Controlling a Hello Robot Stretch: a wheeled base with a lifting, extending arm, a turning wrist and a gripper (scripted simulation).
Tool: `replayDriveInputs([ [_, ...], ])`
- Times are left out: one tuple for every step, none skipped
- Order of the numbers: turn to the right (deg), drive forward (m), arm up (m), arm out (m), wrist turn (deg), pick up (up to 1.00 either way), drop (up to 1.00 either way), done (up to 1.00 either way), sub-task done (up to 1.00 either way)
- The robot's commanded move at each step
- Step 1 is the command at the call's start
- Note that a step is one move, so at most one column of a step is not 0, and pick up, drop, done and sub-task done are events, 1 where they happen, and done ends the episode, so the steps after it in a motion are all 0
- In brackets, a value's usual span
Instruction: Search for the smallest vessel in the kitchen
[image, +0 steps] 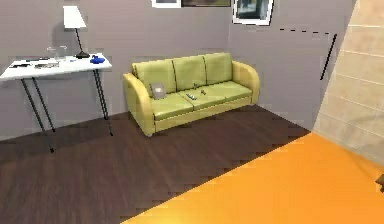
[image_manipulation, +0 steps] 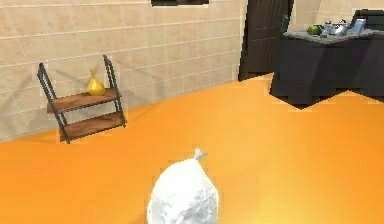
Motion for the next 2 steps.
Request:
replayDriveInputs([
  [0.0,0.35,0.00,0.00,0.0,0.00,0.00,0.00,0.00],
  [45.0,0.00,0.00,0.00,0.0,0.00,0.00,0.00,0.00],
])
